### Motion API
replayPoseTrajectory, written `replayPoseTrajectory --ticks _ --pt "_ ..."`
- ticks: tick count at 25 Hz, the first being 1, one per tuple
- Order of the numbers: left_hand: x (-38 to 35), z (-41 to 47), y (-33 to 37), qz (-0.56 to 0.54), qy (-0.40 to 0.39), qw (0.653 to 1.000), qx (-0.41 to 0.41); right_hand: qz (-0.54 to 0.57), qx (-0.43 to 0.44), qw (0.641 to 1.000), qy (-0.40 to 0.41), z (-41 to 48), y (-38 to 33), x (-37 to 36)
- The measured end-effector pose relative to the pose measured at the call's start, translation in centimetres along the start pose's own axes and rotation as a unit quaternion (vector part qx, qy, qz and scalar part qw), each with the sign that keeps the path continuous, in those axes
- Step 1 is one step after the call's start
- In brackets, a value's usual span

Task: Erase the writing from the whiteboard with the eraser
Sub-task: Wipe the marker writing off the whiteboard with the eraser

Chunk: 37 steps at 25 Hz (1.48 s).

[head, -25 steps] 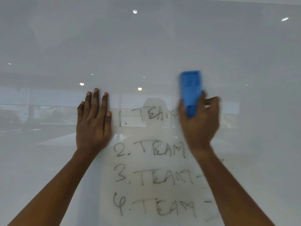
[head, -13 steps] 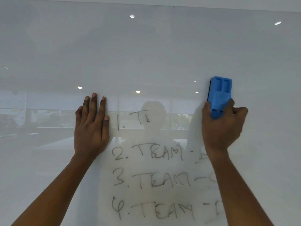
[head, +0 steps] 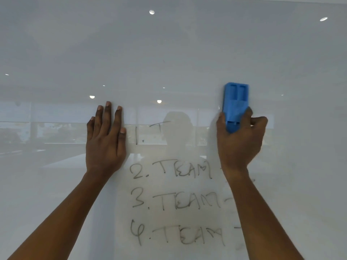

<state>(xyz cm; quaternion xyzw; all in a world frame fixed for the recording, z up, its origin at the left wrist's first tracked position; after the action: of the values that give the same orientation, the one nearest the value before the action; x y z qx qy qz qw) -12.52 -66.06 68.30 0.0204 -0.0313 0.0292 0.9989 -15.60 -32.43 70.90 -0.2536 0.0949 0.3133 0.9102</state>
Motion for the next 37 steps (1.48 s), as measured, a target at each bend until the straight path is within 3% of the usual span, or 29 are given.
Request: replayPoseTrajectory --ticks 2,4,7,9,11,14,16,18,20,22,25,27,29,31,33,35,37 --pt "0.0 0.0 0.1 0.0 0.001 1.0 0.002 -0.003 0.005 1.0 0.014 -1.1 -1.5 -0.8" --pt "0.0 0.0 0.1 0.001 0.001 1.0 0.001 0.03 0.17 0.983 -0.059 -4.9 -4.5 -1.7" --pt "-0.1 0.0 -0.2 0.007 -0.005 1.0 -0.005 0.034 0.433 0.879 -0.198 -11.4 -6.8 -2.0" --pt "-0.1 0.0 -0.3 0.005 -0.012 1.0 -0.008 0.026 0.5 0.839 -0.213 -11.0 -6.7 -2.3" --pt "-0.1 0.0 -0.2 -0.002 -0.013 1.0 -0.006 0.018 0.474 0.861 -0.186 -7.4 -6.2 -2.7" --pt "0.0 0.1 -0.2 -0.003 -0.008 1.0 -0.003 0.004 0.242 0.967 -0.08 -0.1 -4.6 -2.7" --pt "0.0 0.0 0.0 0.001 -0.005 1.0 -0.001 0.009 0.135 0.99 -0.026 0.9 -4.8 -2.7" --pt "0.0 0.0 0.0 0.002 -0.005 1.0 0.001 0.044 0.205 0.975 -0.067 -1.8 -6.7 -3.4" --pt "-0.1 0.0 -0.1 0.001 -0.009 1.0 -0.002 0.071 0.36 0.915 -0.166 -6.7 -8.4 -3.7" --pt "-0.1 0.1 -0.3 -0.001 -0.014 1.0 -0.009 0.062 0.446 0.863 -0.228 -10.1 -8.5 -3.5" --pt "0.0 0.1 -0.3 -0.004 -0.015 1.0 -0.008 0.04 0.466 0.855 -0.223 -8.4 -8.0 -3.6" --pt "0.1 0.1 -0.2 -0.008 -0.013 1.0 -0.003 0.024 0.393 0.904 -0.17 -4.6 -7.9 -3.9" --pt "0.1 0.1 -0.1 -0.01 -0.012 1.0 0.001 0.013 0.263 0.959 -0.103 -1.2 -8.1 -3.9" --pt "0.1 0.0 -0.1 -0.015 -0.013 1.0 0.002 0.022 0.214 0.973 -0.083 -1.5 -9.0 -3.9" --pt "0.0 0.1 -0.2 -0.025 -0.012 1.0 0.002 0.055 0.306 0.937 -0.156 -4.9 -9.9 -4.1" --pt "-0.1 0.1 -0.4 -0.03 -0.014 0.999 -0.001 0.05 0.423 0.874 -0.235 -9.2 -9.6 -3.5" --pt "-0.1 0.2 -0.5 -0.028 -0.016 0.999 -0.004 0.03 0.472 0.844 -0.255 -10.1 -8.9 -3.2"
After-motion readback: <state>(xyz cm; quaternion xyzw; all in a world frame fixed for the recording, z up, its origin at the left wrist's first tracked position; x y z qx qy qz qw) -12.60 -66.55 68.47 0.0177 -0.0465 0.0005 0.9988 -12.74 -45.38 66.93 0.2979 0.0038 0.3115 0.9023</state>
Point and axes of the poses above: each hand's wrist, its own z-axis towards the middle knuckle, its own x-axis out of the back of the hand, y = z × x, the point moved 4 cm from there along z, towards the middle knuckle, and after that the axes turned 7 degrees about z, right-handed, at the moved point
